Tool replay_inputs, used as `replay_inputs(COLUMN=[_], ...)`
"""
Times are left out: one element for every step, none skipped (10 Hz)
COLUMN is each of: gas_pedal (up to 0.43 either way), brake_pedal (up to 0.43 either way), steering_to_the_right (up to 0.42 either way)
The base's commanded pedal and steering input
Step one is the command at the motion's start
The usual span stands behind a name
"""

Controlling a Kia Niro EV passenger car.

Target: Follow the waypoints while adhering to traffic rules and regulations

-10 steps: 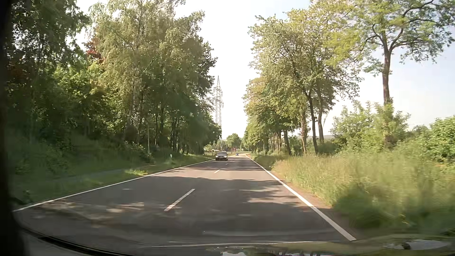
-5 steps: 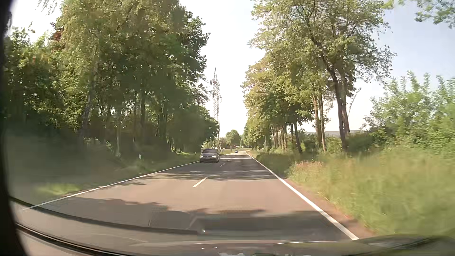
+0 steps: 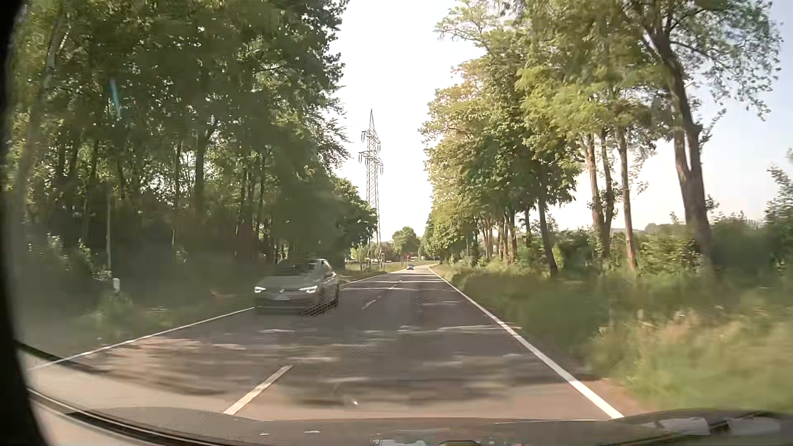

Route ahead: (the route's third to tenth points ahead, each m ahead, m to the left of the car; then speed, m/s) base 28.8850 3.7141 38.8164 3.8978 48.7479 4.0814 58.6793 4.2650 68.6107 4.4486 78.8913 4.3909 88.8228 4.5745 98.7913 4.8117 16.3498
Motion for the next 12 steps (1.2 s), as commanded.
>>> replay_inputs(gas_pedal=[0.268,0.268,0.268,0.268,0.268,0.268,0.268,0.268,0.268,0.268,0.26,0.26], brake_pedal=[0.0,0.0,0.0,0.0,0.0,0.0,0.0,0.0,0.0,0.0,0.0,0.0], steering_to_the_right=[-0.001,-0.001,-0.001,-0.001,-0.001,-0.001,-0.001,-0.001,-0.001,-0.001,-0.001,-0.001])
